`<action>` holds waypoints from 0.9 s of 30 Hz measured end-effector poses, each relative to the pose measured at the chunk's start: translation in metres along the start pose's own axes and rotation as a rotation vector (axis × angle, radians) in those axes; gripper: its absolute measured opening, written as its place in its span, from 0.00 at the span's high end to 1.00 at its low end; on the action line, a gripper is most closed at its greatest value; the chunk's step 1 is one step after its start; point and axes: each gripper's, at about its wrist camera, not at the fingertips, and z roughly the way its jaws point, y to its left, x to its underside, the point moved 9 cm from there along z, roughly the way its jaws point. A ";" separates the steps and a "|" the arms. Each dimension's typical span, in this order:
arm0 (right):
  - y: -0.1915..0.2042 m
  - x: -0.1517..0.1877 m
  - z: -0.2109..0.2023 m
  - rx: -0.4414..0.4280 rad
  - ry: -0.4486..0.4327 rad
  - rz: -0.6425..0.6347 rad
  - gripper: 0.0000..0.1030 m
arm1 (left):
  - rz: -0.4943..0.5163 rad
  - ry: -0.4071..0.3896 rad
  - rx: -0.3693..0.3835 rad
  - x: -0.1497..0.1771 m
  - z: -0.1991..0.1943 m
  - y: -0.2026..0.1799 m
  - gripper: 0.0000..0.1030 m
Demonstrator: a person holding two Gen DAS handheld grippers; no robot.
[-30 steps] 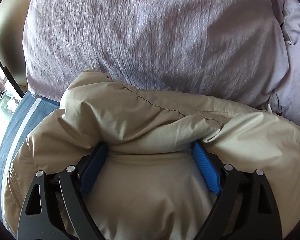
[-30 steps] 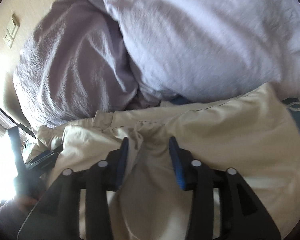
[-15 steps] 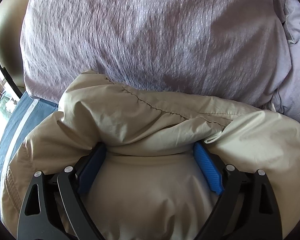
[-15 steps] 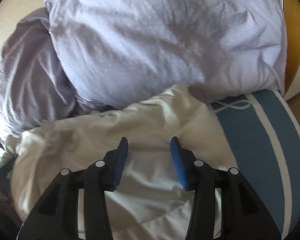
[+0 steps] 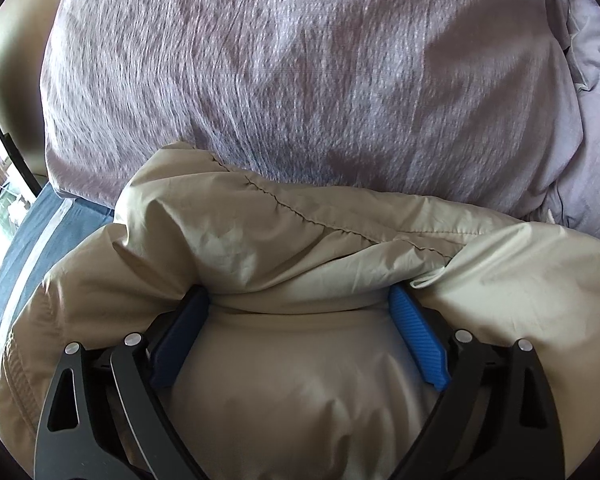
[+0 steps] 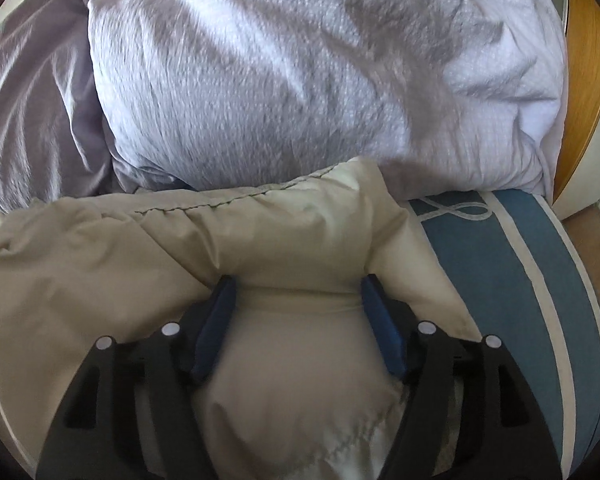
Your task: Fold large clothes
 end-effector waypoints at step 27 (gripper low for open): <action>-0.091 0.044 -0.067 -0.179 0.193 0.222 0.21 | -0.120 0.035 -0.011 0.033 -0.094 0.103 0.09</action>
